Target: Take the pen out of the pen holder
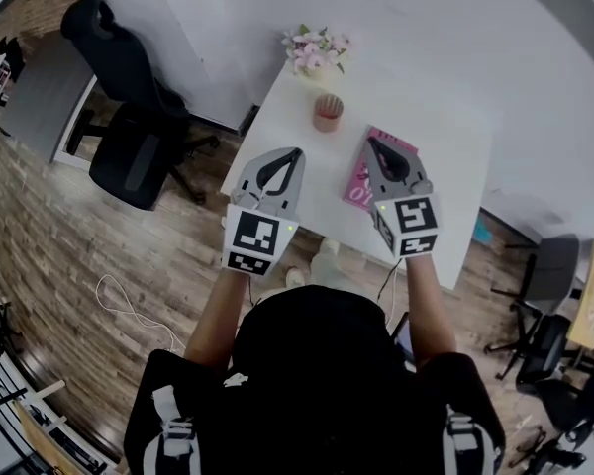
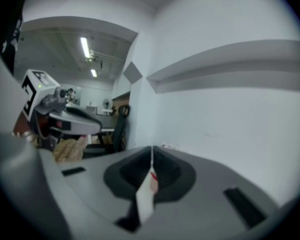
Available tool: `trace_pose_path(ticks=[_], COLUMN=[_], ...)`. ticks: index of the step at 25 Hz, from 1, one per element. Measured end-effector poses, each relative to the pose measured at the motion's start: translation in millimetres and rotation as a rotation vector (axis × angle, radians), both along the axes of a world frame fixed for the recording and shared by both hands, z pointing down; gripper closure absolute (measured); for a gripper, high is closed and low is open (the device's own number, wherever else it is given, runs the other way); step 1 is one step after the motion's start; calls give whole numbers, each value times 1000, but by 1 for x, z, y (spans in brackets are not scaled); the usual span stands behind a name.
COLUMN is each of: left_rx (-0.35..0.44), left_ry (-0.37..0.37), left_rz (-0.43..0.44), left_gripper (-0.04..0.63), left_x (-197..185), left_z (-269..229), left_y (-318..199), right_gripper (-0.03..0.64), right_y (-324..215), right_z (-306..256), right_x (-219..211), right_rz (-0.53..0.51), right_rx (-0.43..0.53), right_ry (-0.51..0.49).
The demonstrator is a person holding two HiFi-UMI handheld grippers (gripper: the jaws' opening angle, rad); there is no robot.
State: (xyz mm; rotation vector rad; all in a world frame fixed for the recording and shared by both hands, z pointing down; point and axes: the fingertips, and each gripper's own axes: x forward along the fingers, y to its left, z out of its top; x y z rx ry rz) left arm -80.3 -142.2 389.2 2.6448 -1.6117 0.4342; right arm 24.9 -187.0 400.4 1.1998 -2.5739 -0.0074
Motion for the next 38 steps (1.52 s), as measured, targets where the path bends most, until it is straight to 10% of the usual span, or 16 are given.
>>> trace_pose_path(ticks=[17,38], left_rx=[-137,-383], left_ry=[-29,45], left_rz=[-108,21], left_gripper=[578,577], left_x=[22,16], left_z=[63,173], left_y=[-84,-121], right_gripper=[581,581], right_y=[-84,-102], right_z=[49,91], right_x=[19,13], right_rz=[-107,-12], right_rx=[-106,-236], right_ry=[2,47])
